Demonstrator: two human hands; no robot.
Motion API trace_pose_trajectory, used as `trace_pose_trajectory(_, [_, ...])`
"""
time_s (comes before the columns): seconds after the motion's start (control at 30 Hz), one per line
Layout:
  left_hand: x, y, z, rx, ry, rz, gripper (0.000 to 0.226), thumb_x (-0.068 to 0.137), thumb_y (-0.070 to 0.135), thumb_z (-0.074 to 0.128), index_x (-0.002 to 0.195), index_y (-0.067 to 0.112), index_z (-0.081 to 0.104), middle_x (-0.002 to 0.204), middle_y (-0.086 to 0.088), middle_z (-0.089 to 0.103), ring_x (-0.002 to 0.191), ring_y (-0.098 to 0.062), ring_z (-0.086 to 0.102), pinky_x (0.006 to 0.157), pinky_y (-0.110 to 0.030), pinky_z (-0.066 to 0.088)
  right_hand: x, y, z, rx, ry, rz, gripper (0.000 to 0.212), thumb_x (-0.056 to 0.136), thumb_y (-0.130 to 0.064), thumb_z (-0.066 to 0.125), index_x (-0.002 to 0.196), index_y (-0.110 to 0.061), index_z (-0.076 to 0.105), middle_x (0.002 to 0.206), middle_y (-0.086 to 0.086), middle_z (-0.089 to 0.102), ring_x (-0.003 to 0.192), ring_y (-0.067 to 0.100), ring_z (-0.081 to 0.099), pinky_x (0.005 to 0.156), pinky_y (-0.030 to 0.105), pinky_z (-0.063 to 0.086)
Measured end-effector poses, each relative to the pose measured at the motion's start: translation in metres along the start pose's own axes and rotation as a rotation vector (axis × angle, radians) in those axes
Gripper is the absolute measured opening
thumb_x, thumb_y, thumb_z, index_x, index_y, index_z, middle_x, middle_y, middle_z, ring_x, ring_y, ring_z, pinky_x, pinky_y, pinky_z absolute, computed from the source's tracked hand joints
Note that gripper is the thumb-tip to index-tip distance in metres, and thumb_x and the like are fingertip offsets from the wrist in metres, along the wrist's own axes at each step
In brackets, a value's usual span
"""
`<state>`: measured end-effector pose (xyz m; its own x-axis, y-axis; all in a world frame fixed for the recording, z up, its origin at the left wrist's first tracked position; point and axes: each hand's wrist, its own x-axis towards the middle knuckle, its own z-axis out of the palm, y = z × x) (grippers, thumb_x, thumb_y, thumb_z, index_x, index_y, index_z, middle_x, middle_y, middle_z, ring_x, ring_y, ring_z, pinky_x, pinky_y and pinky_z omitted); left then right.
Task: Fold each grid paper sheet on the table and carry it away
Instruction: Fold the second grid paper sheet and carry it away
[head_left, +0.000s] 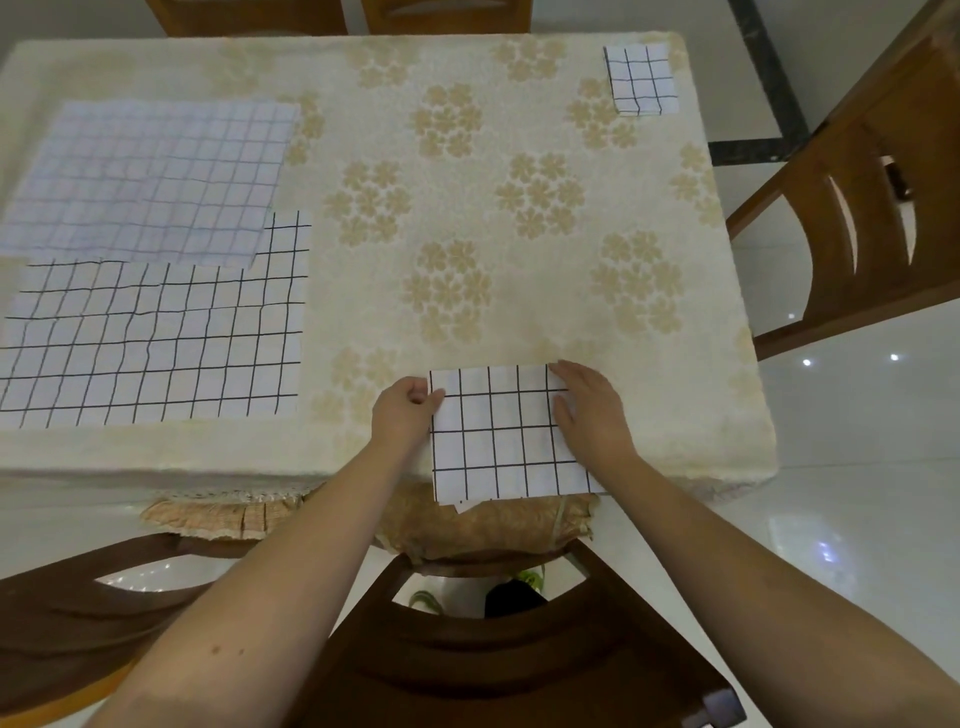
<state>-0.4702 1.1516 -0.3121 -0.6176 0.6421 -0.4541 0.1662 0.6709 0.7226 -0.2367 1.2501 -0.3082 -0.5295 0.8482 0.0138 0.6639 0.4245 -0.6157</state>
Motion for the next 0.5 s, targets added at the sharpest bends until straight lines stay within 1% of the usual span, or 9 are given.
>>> trace_pose_trajectory(0.03, [0.0, 0.002, -0.002, -0.003, -0.017, -0.025, 0.027, 0.09, 0.035, 0.065, 0.105, 0.012, 0.062, 0.086, -0.002, 0.065, 0.079, -0.02, 0.061, 0.078, -0.033, 0.05, -0.003, -0.001, 0.004, -0.032, -0.043, -0.035, 0.042, 0.095, -0.011, 0.054, 0.137, -0.008, 0.052, 0.14, 0.011, 0.052, 0.13, 0.029, 0.045, 0.11, 0.039, 0.034])
trace_pose_trajectory(0.07, [0.0, 0.003, -0.003, 0.011, -0.043, -0.05, 0.032, 0.091, 0.04, 0.063, 0.108, 0.012, 0.063, 0.092, -0.002, 0.068, 0.084, -0.02, 0.064, 0.079, -0.034, 0.053, -0.005, -0.002, 0.008, -0.068, -0.083, -0.055, 0.045, 0.096, -0.015, 0.053, 0.141, -0.01, 0.047, 0.145, 0.01, 0.047, 0.135, 0.027, 0.041, 0.111, 0.041, 0.033])
trace_pose_trajectory(0.1, [-0.001, 0.004, -0.005, 0.03, -0.078, -0.071, 0.035, 0.093, 0.044, 0.059, 0.105, 0.012, 0.065, 0.094, -0.002, 0.07, 0.083, -0.019, 0.066, 0.074, -0.032, 0.055, -0.006, -0.003, 0.011, -0.105, -0.12, -0.066, 0.048, 0.098, -0.02, 0.05, 0.145, -0.012, 0.042, 0.149, 0.009, 0.042, 0.139, 0.026, 0.036, 0.113, 0.042, 0.031])
trace_pose_trajectory(0.17, [-0.004, 0.004, -0.007, 0.007, -0.155, -0.123, 0.038, 0.095, 0.046, 0.055, 0.092, 0.011, 0.068, 0.089, -0.005, 0.072, 0.073, -0.015, 0.069, 0.055, -0.021, 0.054, -0.007, -0.003, 0.016, -0.164, -0.183, -0.082, 0.054, 0.101, -0.028, 0.045, 0.15, -0.014, 0.03, 0.156, 0.007, 0.03, 0.145, 0.024, 0.024, 0.117, 0.041, 0.025])
trace_pose_trajectory(0.2, [-0.006, 0.001, -0.008, -0.008, -0.182, -0.149, 0.039, 0.095, 0.045, 0.056, 0.087, 0.009, 0.068, 0.088, -0.007, 0.073, 0.07, -0.015, 0.069, 0.05, -0.018, 0.052, -0.008, -0.002, 0.018, -0.184, -0.21, -0.084, 0.056, 0.101, -0.031, 0.043, 0.152, -0.014, 0.025, 0.158, 0.007, 0.025, 0.147, 0.023, 0.02, 0.118, 0.04, 0.021])
trace_pose_trajectory(0.23, [-0.008, -0.003, -0.008, -0.013, -0.195, -0.162, 0.04, 0.094, 0.042, 0.059, 0.087, 0.004, 0.067, 0.088, -0.011, 0.073, 0.07, -0.016, 0.069, 0.049, -0.016, 0.052, -0.008, -0.001, 0.019, -0.203, -0.234, -0.082, 0.057, 0.102, -0.033, 0.041, 0.153, -0.015, 0.021, 0.16, 0.006, 0.021, 0.148, 0.023, 0.015, 0.118, 0.04, 0.018])
trace_pose_trajectory(0.3, [-0.012, -0.011, -0.008, -0.018, -0.198, -0.168, 0.036, 0.091, 0.032, 0.066, 0.094, -0.004, 0.065, 0.088, -0.016, 0.07, 0.072, -0.018, 0.068, 0.052, -0.016, 0.054, -0.01, 0.002, 0.02, -0.255, -0.28, -0.079, 0.059, 0.102, -0.035, 0.039, 0.154, -0.016, 0.017, 0.161, 0.006, 0.014, 0.149, 0.024, 0.01, 0.119, 0.041, 0.016])
trace_pose_trajectory(0.4, [-0.017, -0.02, -0.007, -0.037, -0.174, -0.158, 0.027, 0.086, 0.022, 0.073, 0.104, 0.004, 0.064, 0.088, -0.008, 0.067, 0.075, -0.017, 0.066, 0.063, -0.022, 0.056, -0.014, 0.006, 0.023, -0.347, -0.317, -0.088, 0.06, 0.101, -0.037, 0.038, 0.154, -0.017, 0.017, 0.162, 0.006, 0.011, 0.149, 0.026, 0.008, 0.119, 0.041, 0.013])
trace_pose_trajectory(0.5, [-0.021, -0.021, -0.009, 0.075, -0.148, -0.07, 0.03, 0.085, 0.027, 0.074, 0.109, 0.013, 0.063, 0.084, 0.003, 0.065, 0.072, -0.009, 0.061, 0.059, -0.015, 0.044, -0.019, 0.004, 0.025, -0.411, -0.307, -0.126, 0.06, 0.101, -0.038, 0.036, 0.154, -0.017, 0.018, 0.162, 0.006, 0.013, 0.149, 0.026, 0.009, 0.119, 0.041, 0.012])
